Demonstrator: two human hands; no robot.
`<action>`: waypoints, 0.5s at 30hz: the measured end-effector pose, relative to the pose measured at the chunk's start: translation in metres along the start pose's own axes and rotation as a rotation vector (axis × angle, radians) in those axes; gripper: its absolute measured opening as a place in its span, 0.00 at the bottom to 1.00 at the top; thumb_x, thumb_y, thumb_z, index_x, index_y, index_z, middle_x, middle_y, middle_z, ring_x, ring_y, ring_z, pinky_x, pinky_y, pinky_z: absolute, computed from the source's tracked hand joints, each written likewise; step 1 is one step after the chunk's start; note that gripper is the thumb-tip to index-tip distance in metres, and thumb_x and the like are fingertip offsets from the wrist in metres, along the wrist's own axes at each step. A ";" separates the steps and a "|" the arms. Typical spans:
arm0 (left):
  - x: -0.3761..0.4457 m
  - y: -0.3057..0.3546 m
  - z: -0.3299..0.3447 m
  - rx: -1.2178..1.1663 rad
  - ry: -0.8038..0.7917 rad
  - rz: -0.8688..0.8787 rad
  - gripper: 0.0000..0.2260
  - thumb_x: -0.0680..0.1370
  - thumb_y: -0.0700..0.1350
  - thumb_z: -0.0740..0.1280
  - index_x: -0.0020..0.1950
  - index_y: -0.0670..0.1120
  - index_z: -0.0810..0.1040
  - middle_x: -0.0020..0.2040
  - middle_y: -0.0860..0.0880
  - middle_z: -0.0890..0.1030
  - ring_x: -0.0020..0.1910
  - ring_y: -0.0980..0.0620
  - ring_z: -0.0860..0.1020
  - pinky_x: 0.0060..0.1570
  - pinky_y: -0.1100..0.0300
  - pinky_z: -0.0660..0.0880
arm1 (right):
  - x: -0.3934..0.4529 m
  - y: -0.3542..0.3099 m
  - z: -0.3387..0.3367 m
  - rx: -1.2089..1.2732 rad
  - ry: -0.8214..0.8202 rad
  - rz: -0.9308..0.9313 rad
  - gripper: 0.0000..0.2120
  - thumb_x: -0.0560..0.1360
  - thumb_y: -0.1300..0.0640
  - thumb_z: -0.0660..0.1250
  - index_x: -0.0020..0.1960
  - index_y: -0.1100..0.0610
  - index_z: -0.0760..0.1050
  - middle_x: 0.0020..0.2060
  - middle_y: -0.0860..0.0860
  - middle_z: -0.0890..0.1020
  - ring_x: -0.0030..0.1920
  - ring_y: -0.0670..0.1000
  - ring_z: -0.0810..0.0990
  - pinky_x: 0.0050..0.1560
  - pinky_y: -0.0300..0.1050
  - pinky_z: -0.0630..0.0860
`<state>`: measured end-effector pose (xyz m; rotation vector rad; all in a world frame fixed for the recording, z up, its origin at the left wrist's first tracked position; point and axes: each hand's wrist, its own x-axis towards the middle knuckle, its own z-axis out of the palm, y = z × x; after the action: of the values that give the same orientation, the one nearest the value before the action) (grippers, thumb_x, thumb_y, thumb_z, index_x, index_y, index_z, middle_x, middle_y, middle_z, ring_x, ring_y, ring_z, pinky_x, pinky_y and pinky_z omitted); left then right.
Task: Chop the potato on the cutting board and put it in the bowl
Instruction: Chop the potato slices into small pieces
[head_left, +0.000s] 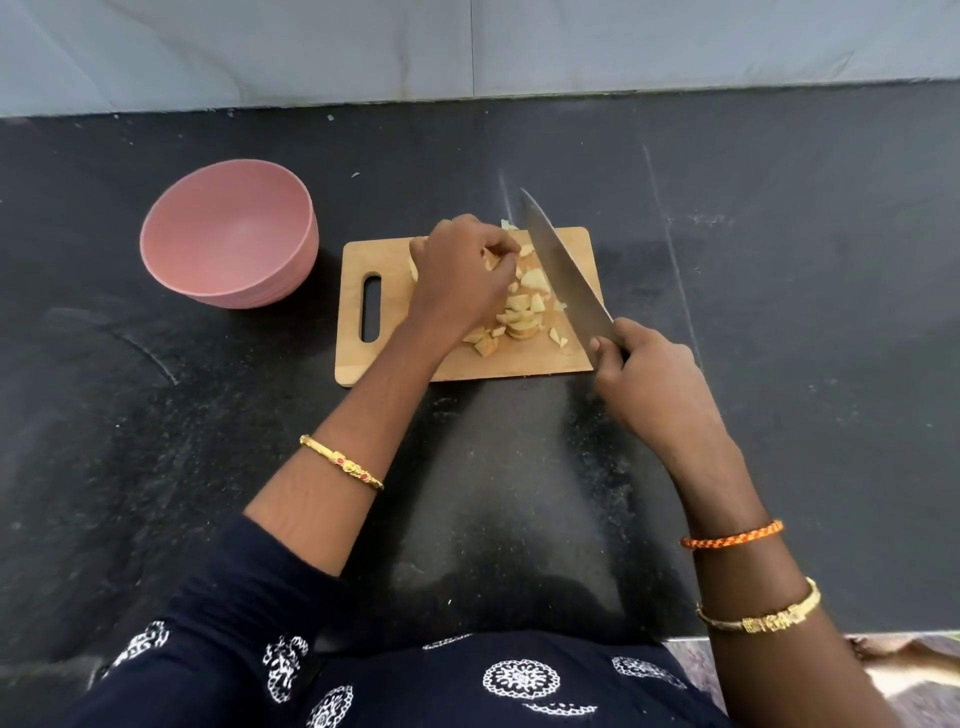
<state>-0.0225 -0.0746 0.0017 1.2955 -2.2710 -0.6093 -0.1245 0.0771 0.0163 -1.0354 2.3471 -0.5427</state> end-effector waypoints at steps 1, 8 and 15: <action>-0.003 -0.003 -0.002 -0.030 0.004 -0.003 0.07 0.76 0.47 0.65 0.49 0.52 0.83 0.49 0.53 0.79 0.52 0.54 0.74 0.52 0.57 0.59 | 0.000 0.002 0.001 0.013 0.014 0.003 0.11 0.80 0.51 0.57 0.39 0.52 0.66 0.34 0.51 0.75 0.38 0.57 0.74 0.39 0.45 0.68; -0.021 -0.035 -0.001 -0.014 0.056 -0.098 0.19 0.73 0.50 0.68 0.63 0.51 0.75 0.64 0.49 0.70 0.66 0.51 0.65 0.65 0.53 0.60 | 0.000 0.011 0.004 0.024 0.107 0.073 0.17 0.80 0.52 0.57 0.34 0.55 0.61 0.31 0.51 0.72 0.33 0.52 0.70 0.37 0.45 0.66; -0.017 -0.047 0.006 -0.120 -0.004 -0.142 0.21 0.75 0.48 0.67 0.68 0.47 0.70 0.64 0.48 0.70 0.65 0.51 0.67 0.64 0.64 0.62 | -0.005 0.000 0.023 -0.016 0.033 0.005 0.10 0.81 0.51 0.56 0.45 0.55 0.69 0.36 0.53 0.75 0.39 0.56 0.74 0.39 0.47 0.70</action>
<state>0.0136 -0.0803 -0.0330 1.4053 -2.1229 -0.7854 -0.1076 0.0778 -0.0002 -1.0356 2.3855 -0.5432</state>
